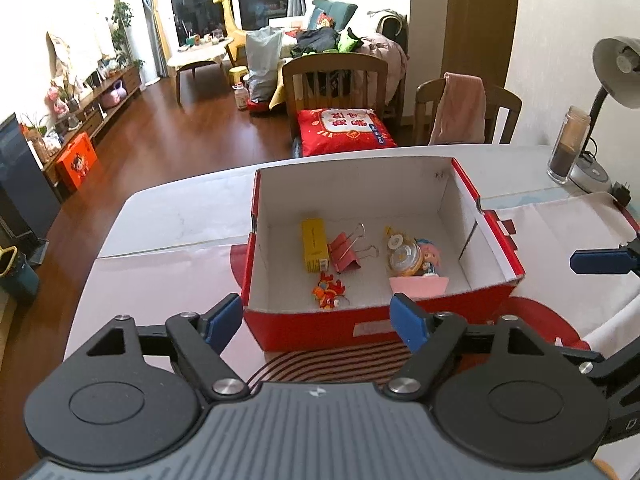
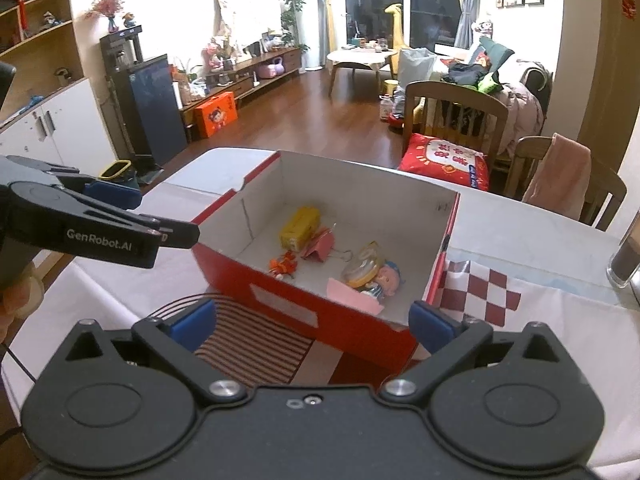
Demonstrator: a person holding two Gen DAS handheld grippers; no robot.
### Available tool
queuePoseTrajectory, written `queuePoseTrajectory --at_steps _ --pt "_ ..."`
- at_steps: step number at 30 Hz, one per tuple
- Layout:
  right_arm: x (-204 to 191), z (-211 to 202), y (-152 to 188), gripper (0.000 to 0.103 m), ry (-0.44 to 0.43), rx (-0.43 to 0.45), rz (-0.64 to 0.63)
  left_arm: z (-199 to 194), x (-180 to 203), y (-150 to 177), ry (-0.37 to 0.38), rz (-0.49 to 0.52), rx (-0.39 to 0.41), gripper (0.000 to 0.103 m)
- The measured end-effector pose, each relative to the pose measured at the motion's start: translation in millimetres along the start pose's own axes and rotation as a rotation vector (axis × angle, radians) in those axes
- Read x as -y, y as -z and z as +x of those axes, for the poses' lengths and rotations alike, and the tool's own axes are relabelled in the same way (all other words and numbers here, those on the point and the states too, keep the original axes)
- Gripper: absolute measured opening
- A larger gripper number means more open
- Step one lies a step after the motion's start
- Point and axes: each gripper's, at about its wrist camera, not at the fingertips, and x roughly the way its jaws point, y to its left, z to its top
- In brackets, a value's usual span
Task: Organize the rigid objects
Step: 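Withdraw both tools from the box toward the remaining items, then grasp the green highlighter with the left tool while the right tool grasps the teal tape roll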
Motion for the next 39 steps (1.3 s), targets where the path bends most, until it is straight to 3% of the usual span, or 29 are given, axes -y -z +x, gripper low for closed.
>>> queuePoseTrajectory --at_steps 10,15,17,20,28,32,36,39 --pt "4.6 -10.4 38.1 0.103 -0.004 -0.047 0.020 -22.4 -4.1 39.7 0.021 -0.024 0.005 0.081" --pt "1.9 -7.1 57.6 0.102 0.002 -0.077 0.008 -20.7 -9.0 62.9 0.027 -0.045 -0.009 0.087" --pt "0.5 -5.0 65.5 0.103 0.016 -0.086 -0.002 -19.2 -12.9 72.0 0.049 -0.064 -0.022 0.088" --pt "-2.5 -1.2 76.4 0.102 0.033 -0.103 -0.026 -16.5 -17.1 85.1 0.058 -0.082 -0.041 0.102" --pt "-11.2 15.7 100.8 0.102 0.052 -0.143 -0.068 -2.3 -34.2 126.7 0.047 -0.149 -0.129 0.103" --pt "-12.1 27.3 110.2 0.098 0.064 -0.167 -0.056 4.8 -41.0 148.8 0.045 -0.173 -0.173 0.103" --pt "-9.6 35.6 115.7 0.095 0.069 -0.189 -0.026 10.1 -45.3 168.7 -0.004 -0.178 -0.184 0.103" --pt "-6.9 42.3 118.6 0.084 0.072 -0.211 0.008 14.5 -47.3 179.4 -0.026 -0.172 -0.182 0.103"
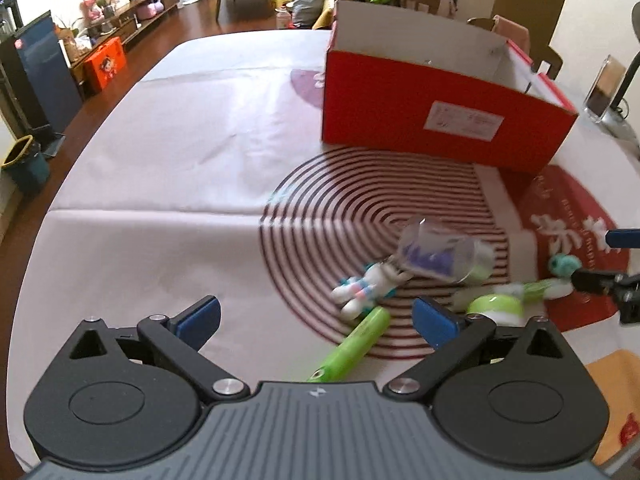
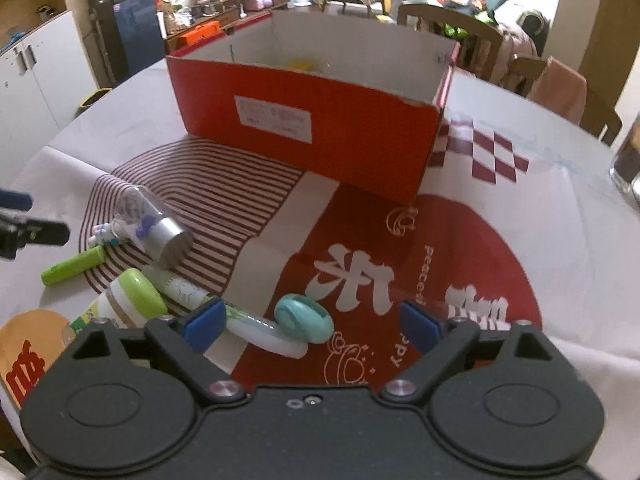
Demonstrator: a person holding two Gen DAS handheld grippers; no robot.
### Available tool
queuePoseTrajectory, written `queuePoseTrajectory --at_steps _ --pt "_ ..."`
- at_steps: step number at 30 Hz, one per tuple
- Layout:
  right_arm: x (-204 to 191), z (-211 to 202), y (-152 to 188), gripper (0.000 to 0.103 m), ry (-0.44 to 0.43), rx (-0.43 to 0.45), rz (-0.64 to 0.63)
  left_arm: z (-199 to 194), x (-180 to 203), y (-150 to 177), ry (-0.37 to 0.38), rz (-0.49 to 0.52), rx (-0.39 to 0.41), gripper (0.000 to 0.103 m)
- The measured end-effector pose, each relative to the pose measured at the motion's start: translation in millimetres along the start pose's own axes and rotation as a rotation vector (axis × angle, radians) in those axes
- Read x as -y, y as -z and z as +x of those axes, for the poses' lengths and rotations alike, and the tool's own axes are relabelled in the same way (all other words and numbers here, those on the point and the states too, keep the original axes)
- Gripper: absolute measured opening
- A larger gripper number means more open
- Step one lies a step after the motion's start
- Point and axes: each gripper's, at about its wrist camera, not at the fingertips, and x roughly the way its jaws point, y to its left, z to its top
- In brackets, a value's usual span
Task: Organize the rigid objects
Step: 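Grasp the green highlighter with the left tool while the right tool grasps the teal tape roll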
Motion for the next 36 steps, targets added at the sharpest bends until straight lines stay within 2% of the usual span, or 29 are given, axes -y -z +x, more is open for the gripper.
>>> queuePoseTrajectory --at_steps 4,7,14,20,22,24,28,30,33,36 --pt "2.5 6.3 0.7 0.081 -0.006 -0.022 0.037 6.9 -2.7 12.9 0.010 0.008 -0.014 0.103" --pt "5.2 8.9 0.9 0.074 -0.010 -0.036 0.062 8.6 -1.6 19.8 0.010 0.017 -0.011 0.103" --pt "9.1 15.2 2.4 0.066 -0.010 -0.060 0.097 13.4 4.8 29.3 -0.003 0.080 0.004 0.102" --pt "10.0 16.8 2.8 0.061 -0.011 -0.063 0.113 20.4 3.7 32.7 0.012 0.063 -0.012 0.101" --pt "9.0 16.6 2.8 0.058 -0.014 -0.061 0.115 22.5 4.9 33.8 0.010 0.067 -0.021 0.097" --pt "8.7 16.5 2.6 0.054 -0.021 -0.061 0.121 24.3 4.9 34.5 0.013 0.068 -0.031 0.084" --pt "8.9 17.1 1.1 0.047 -0.027 -0.064 0.136 24.9 5.2 35.4 0.008 0.068 -0.030 0.076" --pt "8.1 17.2 0.5 0.044 -0.030 -0.065 0.132 24.0 6.7 33.4 0.010 0.074 -0.023 0.060" --pt "5.6 17.6 -0.3 0.042 -0.028 -0.065 0.123 22.5 10.9 31.3 0.024 0.090 -0.025 0.044" --pt "3.9 17.8 -0.9 0.041 -0.021 -0.064 0.118 21.4 17.2 31.8 0.022 0.112 -0.024 0.034"
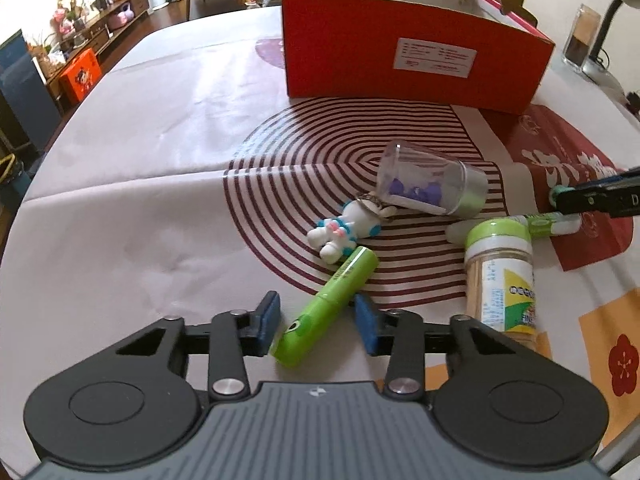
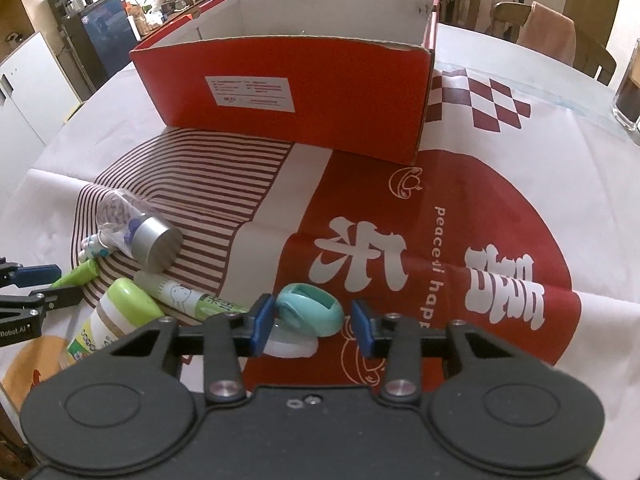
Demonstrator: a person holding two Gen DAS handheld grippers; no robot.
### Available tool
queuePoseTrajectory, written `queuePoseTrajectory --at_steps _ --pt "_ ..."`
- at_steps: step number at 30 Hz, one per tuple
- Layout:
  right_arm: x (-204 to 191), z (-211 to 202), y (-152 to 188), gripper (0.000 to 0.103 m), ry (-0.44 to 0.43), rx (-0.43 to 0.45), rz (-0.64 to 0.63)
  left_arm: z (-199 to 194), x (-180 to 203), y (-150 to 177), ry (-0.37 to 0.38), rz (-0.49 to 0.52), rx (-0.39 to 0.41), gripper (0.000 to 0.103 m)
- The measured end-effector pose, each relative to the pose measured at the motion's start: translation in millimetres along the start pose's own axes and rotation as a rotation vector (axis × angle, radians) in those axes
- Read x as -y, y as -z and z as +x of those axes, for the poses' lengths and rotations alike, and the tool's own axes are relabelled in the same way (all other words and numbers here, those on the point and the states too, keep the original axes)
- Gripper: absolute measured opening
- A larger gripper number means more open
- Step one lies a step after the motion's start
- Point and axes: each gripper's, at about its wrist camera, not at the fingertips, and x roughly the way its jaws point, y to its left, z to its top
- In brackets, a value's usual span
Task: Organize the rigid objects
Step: 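Grasp the green highlighter with the left tool while the right tool grasps the teal tape roll, then carry the green highlighter and teal tape roll into the red shoebox with both tools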
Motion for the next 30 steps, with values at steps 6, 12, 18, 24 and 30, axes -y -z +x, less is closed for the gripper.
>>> queuePoseTrajectory --at_steps 6,12,18,24,30 --pt "-1.0 0.2 2.3 0.037 0.026 -0.001 -0.009 1.0 -0.8 -3.5 0.012 -0.029 -0.013 0.024" --pt "4.5 -7.3 1.9 0.037 0.035 0.012 0.002 2.8 -8.5 -8.1 0.023 -0.081 -0.028 0.016" --pt "6.8 -21.6 -2.0 0.037 0.031 0.040 0.003 -3.4 -12.8 -12.5 0.037 -0.109 -0.021 0.016" --pt "0.9 -42.3 -12.6 0.037 0.013 0.092 -0.023 -20.1 -15.0 -28.8 0.055 -0.130 0.011 0.016" --pt "-0.8 -61.4 -29.2 0.037 0.000 0.148 -0.039 -31.8 -19.1 -53.8 0.073 -0.166 0.030 0.016"
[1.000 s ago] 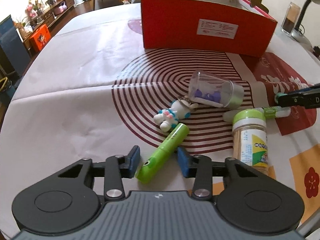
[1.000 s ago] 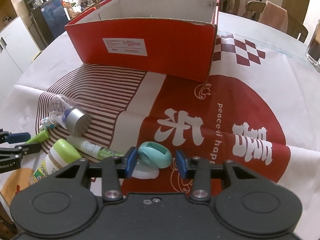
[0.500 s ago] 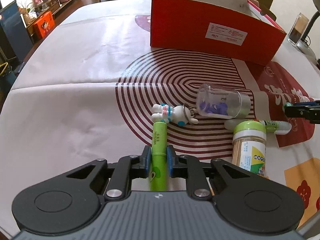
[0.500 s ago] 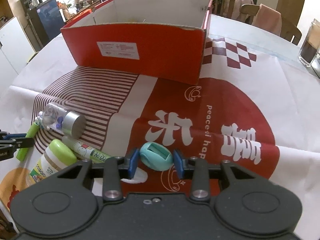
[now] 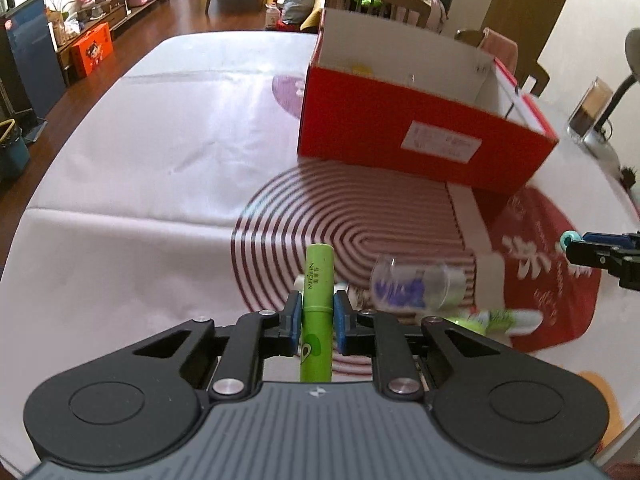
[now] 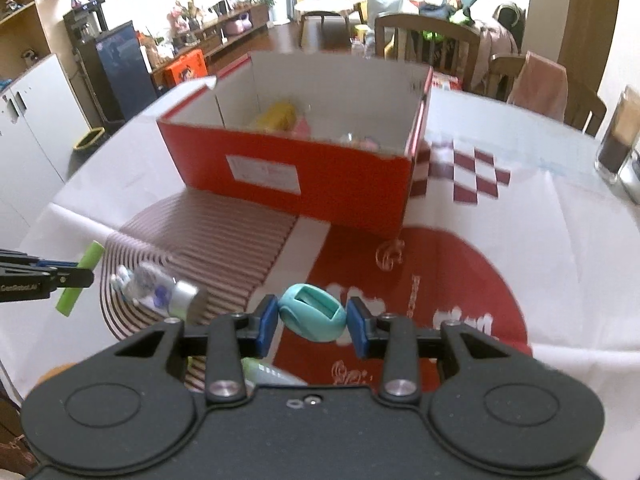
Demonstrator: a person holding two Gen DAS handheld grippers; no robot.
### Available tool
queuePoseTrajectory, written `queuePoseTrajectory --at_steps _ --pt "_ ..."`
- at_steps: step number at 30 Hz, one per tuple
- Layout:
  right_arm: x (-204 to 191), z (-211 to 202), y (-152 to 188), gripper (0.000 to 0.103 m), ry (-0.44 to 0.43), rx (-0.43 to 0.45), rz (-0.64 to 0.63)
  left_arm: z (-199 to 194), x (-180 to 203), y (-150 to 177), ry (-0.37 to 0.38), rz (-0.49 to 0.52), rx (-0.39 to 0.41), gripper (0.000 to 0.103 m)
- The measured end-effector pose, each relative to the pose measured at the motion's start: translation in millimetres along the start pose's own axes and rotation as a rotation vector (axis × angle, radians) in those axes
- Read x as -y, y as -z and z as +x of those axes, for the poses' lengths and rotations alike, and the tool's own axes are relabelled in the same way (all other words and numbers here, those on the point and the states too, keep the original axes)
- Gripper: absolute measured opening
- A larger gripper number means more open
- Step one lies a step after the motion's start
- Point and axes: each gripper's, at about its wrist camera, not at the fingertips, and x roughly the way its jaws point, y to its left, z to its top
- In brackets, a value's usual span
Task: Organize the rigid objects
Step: 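Carry the green highlighter and teal tape roll into the red shoebox with both tools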
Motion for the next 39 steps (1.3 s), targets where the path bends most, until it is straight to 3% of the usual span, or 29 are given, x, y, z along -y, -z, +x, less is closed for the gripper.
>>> queuePoseTrajectory --at_steps 24,39 --pt "16.6 -4.8 -91.3 0.037 0.073 0.132 -0.051 -9.2 37.3 -117.7 0.044 0.122 0.099 0.016" --pt "21.5 46.2 -140.2 0.037 0.111 0.116 -0.010 45.1 52.9 -200.0 0.044 0.177 0.078 0.016"
